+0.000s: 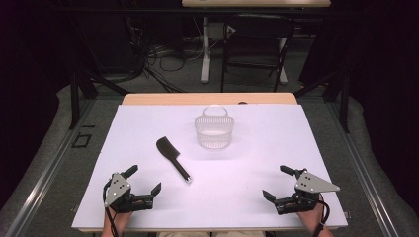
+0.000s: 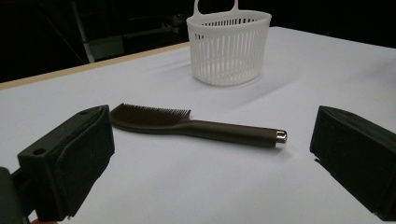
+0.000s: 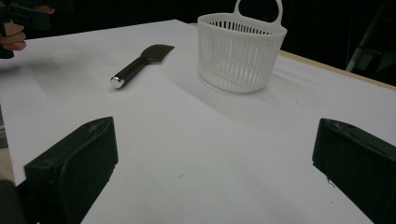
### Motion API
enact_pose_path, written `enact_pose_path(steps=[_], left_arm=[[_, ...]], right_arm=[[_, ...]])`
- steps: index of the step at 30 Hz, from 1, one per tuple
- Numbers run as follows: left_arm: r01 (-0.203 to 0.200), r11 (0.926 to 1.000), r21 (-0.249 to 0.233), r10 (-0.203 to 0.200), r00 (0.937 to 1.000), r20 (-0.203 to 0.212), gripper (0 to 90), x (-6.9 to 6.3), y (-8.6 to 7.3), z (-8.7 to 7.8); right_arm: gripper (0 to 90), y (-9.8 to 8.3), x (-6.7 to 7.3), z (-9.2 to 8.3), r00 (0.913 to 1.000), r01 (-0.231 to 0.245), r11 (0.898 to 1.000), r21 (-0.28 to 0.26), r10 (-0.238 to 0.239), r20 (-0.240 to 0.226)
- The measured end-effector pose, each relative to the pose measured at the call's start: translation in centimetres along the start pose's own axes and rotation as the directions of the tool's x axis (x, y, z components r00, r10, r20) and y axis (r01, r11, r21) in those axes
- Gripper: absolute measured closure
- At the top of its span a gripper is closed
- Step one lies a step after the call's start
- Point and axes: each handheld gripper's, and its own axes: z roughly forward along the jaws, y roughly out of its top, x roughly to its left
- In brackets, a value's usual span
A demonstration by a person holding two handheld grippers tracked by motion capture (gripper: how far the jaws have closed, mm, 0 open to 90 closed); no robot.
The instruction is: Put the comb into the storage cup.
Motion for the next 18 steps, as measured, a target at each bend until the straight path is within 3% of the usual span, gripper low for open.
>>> enact_pose_path(steps=[15, 18], left_arm=[[0.005, 1.0, 0.007, -0.005, 1.0, 0.003, 0.1, -0.4, 0.6, 1.0], [-0.01, 0.9998, 0.018, 0.01, 0.9999, 0.007, 0.1, -0.5, 0.8, 1.4]], right_arm=[[0.0, 0.0, -0.1, 0.2, 1.0, 0.004, 1.0, 0.011, -0.004, -0.007], [0.0, 0.0, -0.2, 0.3, 1.0, 0.003, 1.0, 0.013, -0.003, -0.007]])
